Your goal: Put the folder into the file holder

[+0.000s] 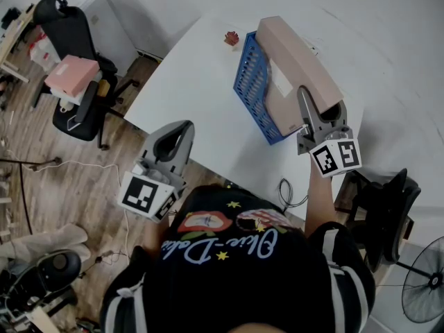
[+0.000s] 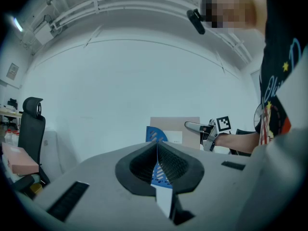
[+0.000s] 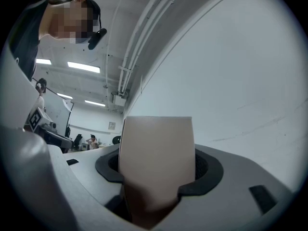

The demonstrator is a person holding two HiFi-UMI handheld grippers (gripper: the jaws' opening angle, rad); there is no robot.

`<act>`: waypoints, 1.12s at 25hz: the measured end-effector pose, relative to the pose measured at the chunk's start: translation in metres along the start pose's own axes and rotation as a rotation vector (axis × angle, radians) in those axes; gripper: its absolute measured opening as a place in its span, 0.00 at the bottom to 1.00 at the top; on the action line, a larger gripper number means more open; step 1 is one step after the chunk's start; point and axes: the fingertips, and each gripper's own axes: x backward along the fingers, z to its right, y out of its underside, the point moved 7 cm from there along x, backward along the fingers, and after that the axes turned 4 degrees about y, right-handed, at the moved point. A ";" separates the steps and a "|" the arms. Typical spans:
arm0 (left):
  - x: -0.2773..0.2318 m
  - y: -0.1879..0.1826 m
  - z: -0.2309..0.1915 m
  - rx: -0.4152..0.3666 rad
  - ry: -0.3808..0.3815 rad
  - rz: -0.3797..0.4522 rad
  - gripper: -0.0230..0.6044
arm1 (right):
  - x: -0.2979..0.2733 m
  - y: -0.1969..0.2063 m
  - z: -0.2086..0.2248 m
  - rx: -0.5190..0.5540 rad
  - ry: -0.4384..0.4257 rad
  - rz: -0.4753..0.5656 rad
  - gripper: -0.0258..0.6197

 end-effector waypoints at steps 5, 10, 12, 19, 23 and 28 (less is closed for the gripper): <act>0.001 0.000 0.000 -0.003 0.000 0.002 0.04 | 0.000 0.004 0.000 0.000 0.000 -0.011 0.46; 0.001 0.000 0.001 0.000 -0.001 0.000 0.04 | 0.001 0.009 -0.001 0.000 0.000 -0.026 0.46; 0.000 -0.001 0.000 0.001 -0.008 -0.007 0.04 | 0.002 0.011 -0.001 0.001 0.001 -0.030 0.46; 0.000 0.001 0.001 -0.001 0.001 -0.007 0.04 | 0.003 0.017 -0.002 0.004 0.004 -0.046 0.46; -0.001 0.002 0.002 0.003 0.006 -0.004 0.04 | 0.004 0.023 -0.003 0.008 0.001 -0.057 0.46; -0.002 0.001 0.004 0.006 0.011 -0.006 0.04 | 0.005 0.026 -0.005 0.013 0.002 -0.070 0.46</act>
